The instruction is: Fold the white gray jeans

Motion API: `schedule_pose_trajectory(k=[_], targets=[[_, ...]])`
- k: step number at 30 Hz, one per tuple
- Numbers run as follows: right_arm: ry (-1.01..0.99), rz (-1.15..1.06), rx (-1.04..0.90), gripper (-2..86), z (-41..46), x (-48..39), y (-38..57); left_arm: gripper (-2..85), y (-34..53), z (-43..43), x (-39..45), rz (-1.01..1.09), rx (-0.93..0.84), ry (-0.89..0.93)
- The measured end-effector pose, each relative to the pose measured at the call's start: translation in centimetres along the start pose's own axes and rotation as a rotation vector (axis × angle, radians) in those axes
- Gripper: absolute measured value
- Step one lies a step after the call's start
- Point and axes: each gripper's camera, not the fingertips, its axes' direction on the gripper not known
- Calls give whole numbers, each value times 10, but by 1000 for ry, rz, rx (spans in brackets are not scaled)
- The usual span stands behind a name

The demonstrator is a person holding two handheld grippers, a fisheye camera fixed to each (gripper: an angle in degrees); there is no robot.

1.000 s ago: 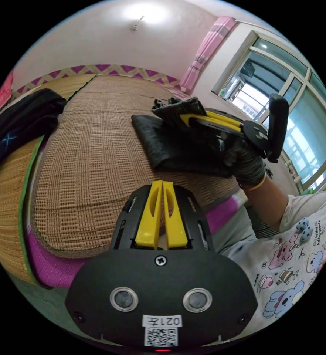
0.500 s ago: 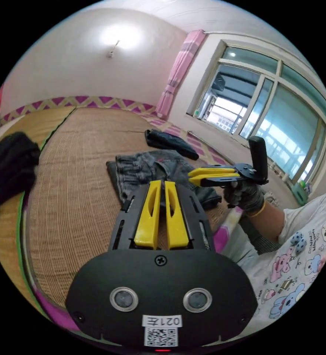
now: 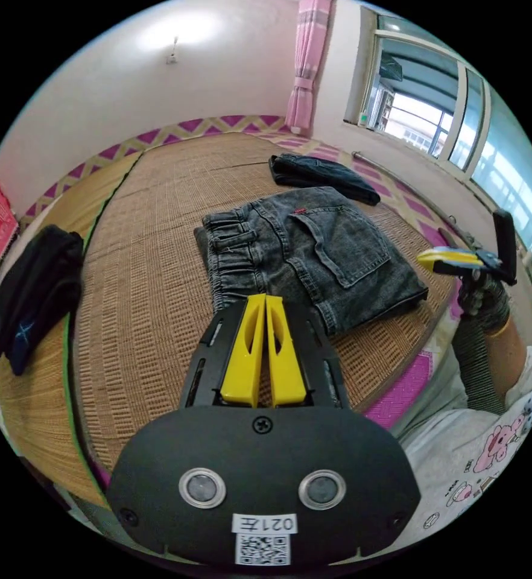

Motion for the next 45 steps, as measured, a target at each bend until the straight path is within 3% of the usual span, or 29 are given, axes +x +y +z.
schedule_pose_trajectory(k=[6, 10, 14, 26, 35, 45], targets=[[80, 66, 2, 84, -16, 37, -43, 7, -18, -21, -1, 0, 8, -63], [-51, 192, 4, 104, -15, 77, -69, 84, -33, -15, -31, -67, -24, 17], [-184, 289, -24, 115, -4, 110, -88, 108, -44, -2, -53, -106, -73, 30], [136, 100, -52, 118, -21, 40, -134, 108, -69, -16, -72, -122, -66, 53], [114, 83, -73, 119, -29, 34, -157, 103, -84, -43, -101, -155, -41, 78], [135, 61, -86, 122, -46, 43, -176, 105, -87, -47, -153, -265, -30, 241]])
